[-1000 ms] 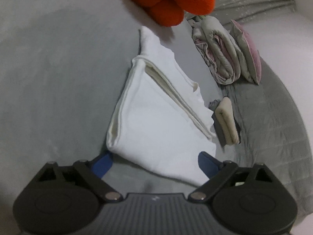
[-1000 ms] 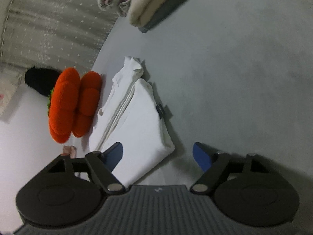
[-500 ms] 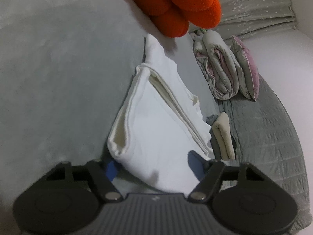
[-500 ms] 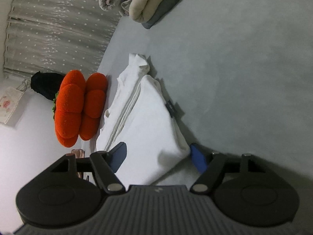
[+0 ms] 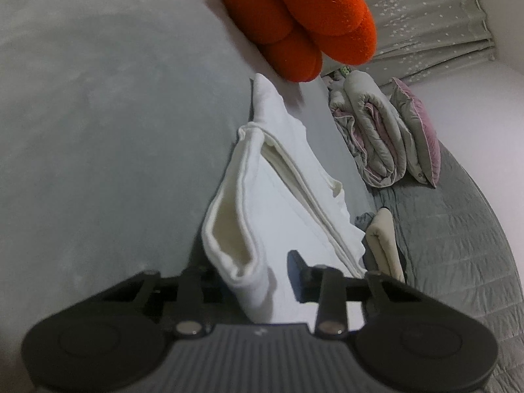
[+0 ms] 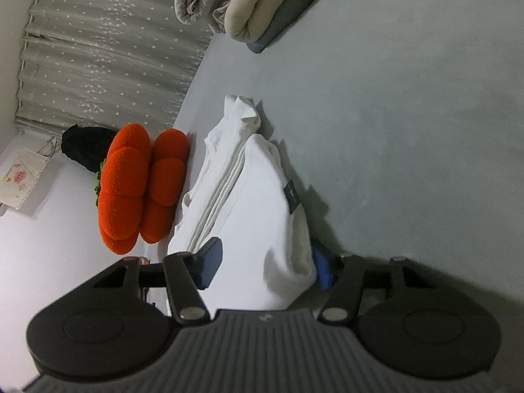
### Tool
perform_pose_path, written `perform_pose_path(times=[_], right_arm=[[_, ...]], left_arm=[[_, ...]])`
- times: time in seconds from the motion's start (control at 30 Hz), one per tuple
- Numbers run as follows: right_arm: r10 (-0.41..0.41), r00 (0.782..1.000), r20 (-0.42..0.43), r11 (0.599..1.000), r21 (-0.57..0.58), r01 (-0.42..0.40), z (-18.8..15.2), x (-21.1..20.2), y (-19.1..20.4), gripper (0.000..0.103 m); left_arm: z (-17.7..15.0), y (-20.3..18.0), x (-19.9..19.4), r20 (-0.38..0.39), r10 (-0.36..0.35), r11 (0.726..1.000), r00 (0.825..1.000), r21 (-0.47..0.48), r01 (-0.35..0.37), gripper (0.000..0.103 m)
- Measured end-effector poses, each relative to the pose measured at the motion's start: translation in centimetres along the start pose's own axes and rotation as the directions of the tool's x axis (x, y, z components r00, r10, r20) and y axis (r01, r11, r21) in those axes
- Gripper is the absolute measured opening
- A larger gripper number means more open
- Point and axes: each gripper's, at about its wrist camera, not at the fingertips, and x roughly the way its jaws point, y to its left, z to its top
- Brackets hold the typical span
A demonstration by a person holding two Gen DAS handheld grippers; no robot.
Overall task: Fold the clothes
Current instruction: 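Grasp the folded sweatshirt edge with both grippers and fold it again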
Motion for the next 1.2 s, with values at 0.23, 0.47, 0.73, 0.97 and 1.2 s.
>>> perform_pose_path(times=[0.23,0.47,0.73,0.97,1.2], right_arm=[[0.003,1.0,0.007,1.0,0.026,-0.003,0.1,0.3,-1.5,0.01],[0.023,1.0,-0.005,1.0,0.018,-0.023,0.0,-0.3,-1.6,0.009],[0.019,1.0,-0.009,1.0,-0.009,-0.019,-0.1,-1.0,-0.6,0.009],[0.028,0.999,-0.022,0.999,-0.04,-0.029,-0.2,-1.6,0.2,0.009],[0.03,0.999,-0.042,0.998,-0.059,-0.032,-0.6,-3.0,0.8,0.009]], left_arm=[[-0.1,0.8,0.0,0.012,0.014,1.0,1.0,-0.025,-0.013,0.011],[-0.3,0.9,-0.5,0.021,-0.01,0.999,1.0,-0.052,0.011,0.005],[-0.5,0.5,-1.6,0.018,-0.048,0.994,0.999,-0.095,0.05,0.005],[-0.9,-0.3,-3.2,0.004,-0.082,0.991,0.997,-0.101,0.082,0.005],[-1.7,-0.3,-5.3,-0.034,-0.098,0.992,0.995,-0.088,0.095,0.005]])
